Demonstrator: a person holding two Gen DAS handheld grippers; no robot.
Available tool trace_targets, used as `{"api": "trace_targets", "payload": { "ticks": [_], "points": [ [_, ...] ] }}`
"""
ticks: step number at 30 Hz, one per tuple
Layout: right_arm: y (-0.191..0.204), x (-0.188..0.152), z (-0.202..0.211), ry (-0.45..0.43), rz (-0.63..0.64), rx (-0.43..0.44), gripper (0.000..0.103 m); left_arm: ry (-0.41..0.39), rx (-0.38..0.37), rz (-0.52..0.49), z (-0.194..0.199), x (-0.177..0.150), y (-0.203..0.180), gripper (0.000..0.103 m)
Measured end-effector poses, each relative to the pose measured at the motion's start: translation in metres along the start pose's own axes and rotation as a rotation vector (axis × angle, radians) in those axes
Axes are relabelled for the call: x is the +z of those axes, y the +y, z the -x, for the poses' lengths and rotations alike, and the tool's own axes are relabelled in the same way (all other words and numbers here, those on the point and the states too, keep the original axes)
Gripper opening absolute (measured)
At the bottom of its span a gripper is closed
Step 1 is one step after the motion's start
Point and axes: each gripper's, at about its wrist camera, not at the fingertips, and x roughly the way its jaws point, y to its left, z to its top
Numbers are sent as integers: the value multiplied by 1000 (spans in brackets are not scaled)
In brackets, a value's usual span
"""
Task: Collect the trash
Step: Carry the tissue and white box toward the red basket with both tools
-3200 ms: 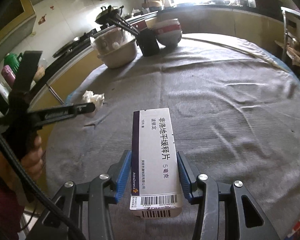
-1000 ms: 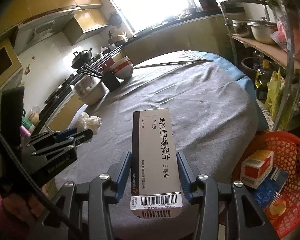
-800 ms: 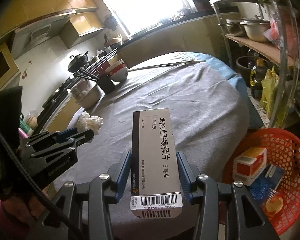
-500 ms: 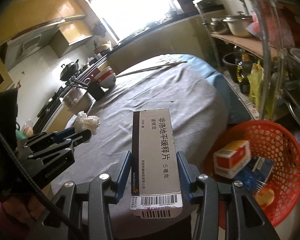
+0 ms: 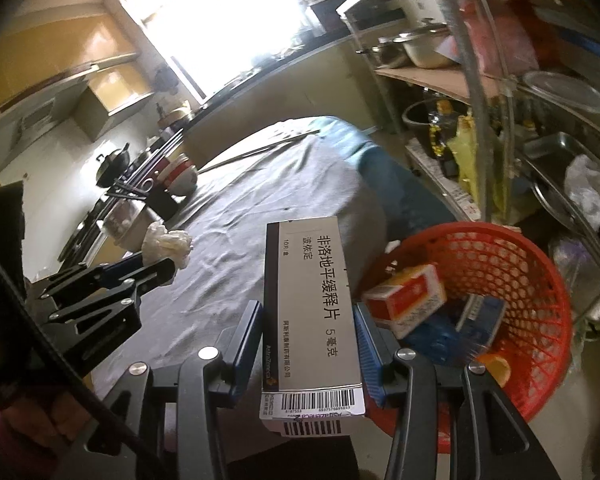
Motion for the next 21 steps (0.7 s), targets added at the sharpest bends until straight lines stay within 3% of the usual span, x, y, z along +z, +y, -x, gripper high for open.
{"api": "trace_targets", "payload": {
  "ticks": [21],
  "points": [
    [-52,-12,31,-30,-109,-67,48,-1,-63,-124,0,11,-59,27]
  ]
}}
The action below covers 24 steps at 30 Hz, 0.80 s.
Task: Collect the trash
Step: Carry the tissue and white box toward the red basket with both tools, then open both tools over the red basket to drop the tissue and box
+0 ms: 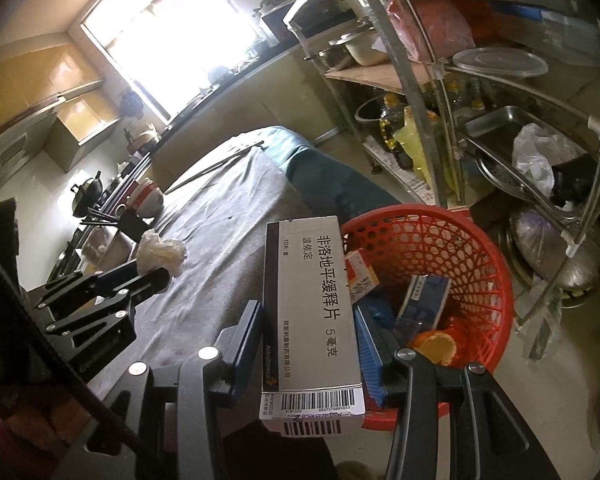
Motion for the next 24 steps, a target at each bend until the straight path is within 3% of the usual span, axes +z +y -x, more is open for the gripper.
{"api": "trace_targets", "payload": {
  "ticks": [10,17,20,24],
  "points": [
    [-22,-4,4,-8,-48,-33,48,3,-39,-44,-10,7,-22,28],
    [-53,-7,-8,9,-129,-96,48,41,-182,-64,-33,22,-49,28],
    [-71,-10,-15,24,-179,-125,49,82,-281,-62,-50,30,-62,30],
    [-94,-16,-25,43,-256,-121,49,88,-320,-84,-60,36,-81,30]
  ]
}}
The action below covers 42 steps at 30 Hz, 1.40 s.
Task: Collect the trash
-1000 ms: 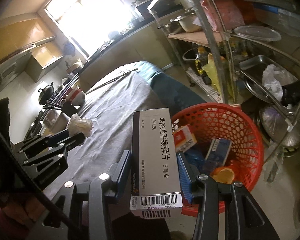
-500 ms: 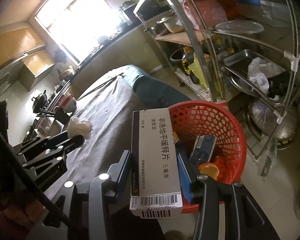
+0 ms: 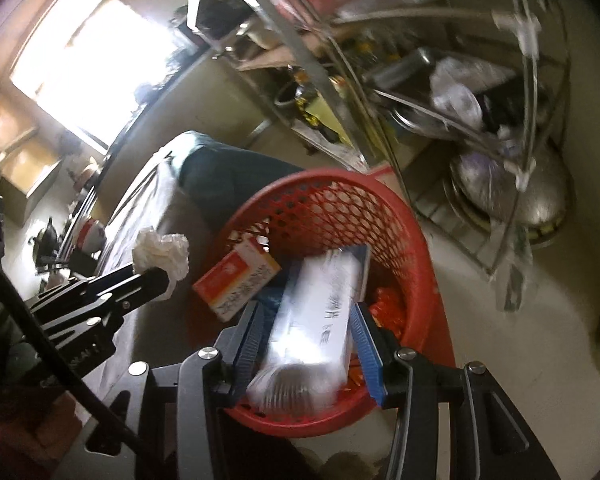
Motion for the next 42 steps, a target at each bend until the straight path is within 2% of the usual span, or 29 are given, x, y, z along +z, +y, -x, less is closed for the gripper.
{"api": "trace_targets", "payload": {
  "ticks": [4,6,8,15,17,21,27,32,42],
  "points": [
    [-8,-2,-8,19,-28,-2,49,36,-42,7,-12,0,-5,30],
    [-9,-2,-8,19,-31,0,49,50,-37,-3,-17,-3,-5,36],
    [-8,-1,-8,19,-29,-2,49,56,-29,-17,-18,-6,-7,54],
    [3,1,0,2,-7,-1,49,28,13,-12,2,-13,2,60],
    [9,1,4,1,10,-11,51,9,30,7,12,-16,8,68],
    [19,-1,8,6,43,-28,57,-36,60,44,37,-23,20,70],
    [23,-8,10,27,46,-48,57,-78,98,56,64,-34,28,70],
    [30,-11,17,20,64,-55,57,-94,98,56,77,-40,27,71],
    [60,-11,37,-45,165,-84,57,-123,108,106,99,-54,41,72]
  ]
}}
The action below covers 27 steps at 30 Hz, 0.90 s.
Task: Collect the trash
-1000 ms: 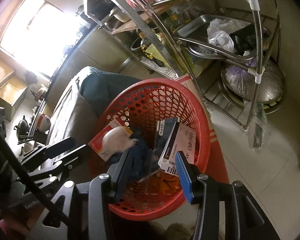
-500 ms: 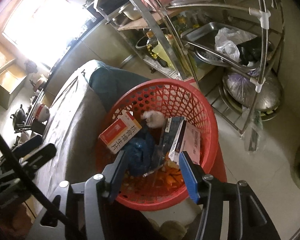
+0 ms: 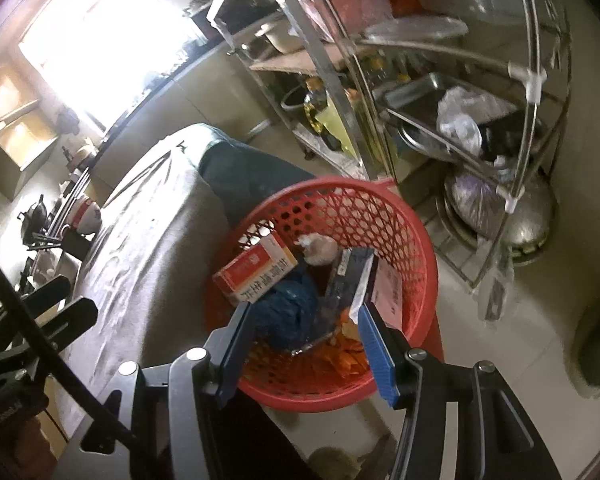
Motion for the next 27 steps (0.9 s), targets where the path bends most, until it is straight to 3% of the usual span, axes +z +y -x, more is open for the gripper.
{"api": "trace_targets", "payload": {
  "ticks": [6,11,19,23,27],
  "points": [
    [43,-7,19,-61,164,9,62,-16,49,73,19,-21,33,72],
    [82,-20,22,-42,288,35,63,10,104,167,35,-55,72,72],
    [168,-45,16,9,450,178,63,77,286,407,66,-133,148,71],
    [224,-56,12,37,527,250,63,63,385,544,96,-163,187,72],
    [270,-70,14,32,572,304,63,30,485,613,123,-180,210,71]
  ]
}}
